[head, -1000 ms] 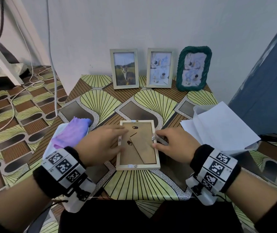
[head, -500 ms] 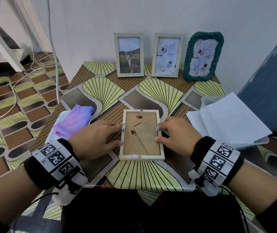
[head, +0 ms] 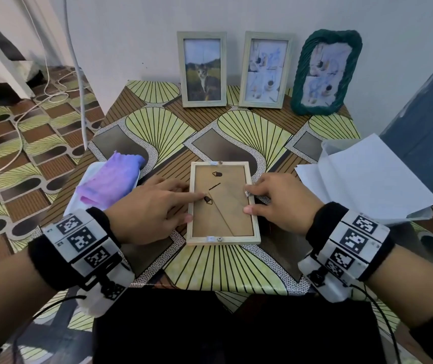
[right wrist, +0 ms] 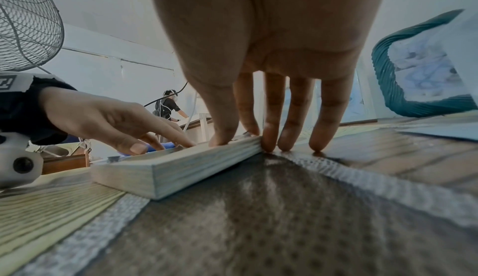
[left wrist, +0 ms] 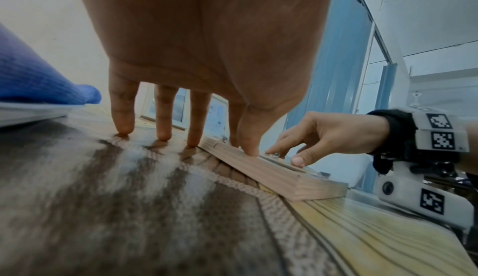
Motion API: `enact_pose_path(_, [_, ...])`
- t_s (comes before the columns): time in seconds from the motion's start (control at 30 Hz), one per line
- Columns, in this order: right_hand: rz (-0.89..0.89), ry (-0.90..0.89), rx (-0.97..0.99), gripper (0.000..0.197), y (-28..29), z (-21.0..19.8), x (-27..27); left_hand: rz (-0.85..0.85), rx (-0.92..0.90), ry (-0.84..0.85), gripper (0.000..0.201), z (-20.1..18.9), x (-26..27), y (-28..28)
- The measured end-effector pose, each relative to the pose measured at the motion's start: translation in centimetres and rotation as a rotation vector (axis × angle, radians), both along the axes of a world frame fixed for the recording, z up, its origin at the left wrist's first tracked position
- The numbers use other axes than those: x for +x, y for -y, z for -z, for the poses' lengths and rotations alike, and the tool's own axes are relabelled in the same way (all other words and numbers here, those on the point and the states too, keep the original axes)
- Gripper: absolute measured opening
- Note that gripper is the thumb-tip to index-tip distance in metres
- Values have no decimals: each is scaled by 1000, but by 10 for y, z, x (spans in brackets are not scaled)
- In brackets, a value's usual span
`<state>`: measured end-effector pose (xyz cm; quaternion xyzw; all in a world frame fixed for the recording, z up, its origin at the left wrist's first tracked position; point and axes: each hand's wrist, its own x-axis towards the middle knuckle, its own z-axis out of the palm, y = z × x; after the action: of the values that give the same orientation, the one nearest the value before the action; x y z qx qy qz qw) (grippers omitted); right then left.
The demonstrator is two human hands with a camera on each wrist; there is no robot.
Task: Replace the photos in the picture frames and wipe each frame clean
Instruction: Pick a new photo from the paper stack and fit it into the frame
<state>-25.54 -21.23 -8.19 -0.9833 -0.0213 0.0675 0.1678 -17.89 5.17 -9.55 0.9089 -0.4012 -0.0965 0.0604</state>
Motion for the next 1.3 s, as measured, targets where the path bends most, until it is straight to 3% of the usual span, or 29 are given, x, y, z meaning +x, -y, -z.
enact_pose_path(0.1, [-43, -5, 4, 37, 0, 0, 0, 5, -4, -2, 52, -1, -2, 1])
enact_pose_path(0.4, [-65, 39, 15, 38, 4, -1, 2, 107, 2, 21, 55, -6, -4, -3])
enact_pose_path(0.6, [-75, 192, -29, 49, 10, -5, 28, 346, 2, 59, 59, -13, -24, -18])
enact_pose_path(0.77, [-265, -8, -146, 58, 4, 0, 50, 530, -17, -70, 55, -12, -45, -21])
enact_pose_path(0.87, [-260, -144, -196, 63, 0, 7, 49, 487, 29, -48, 56, -12, -45, -27])
enact_pose_path(1.03, [-159, -147, -341, 63, 9, 2, 36, 316, 192, 63, 67, -15, -36, -34])
enact_pose_path(1.13, [-112, -129, -355, 53, 18, -5, 23, 159, 243, -8, 75, -19, -24, -33])
enact_pose_path(1.3, [-74, -32, -237, 28, 20, -4, -5, 47, 302, -70, 84, -23, -1, -13])
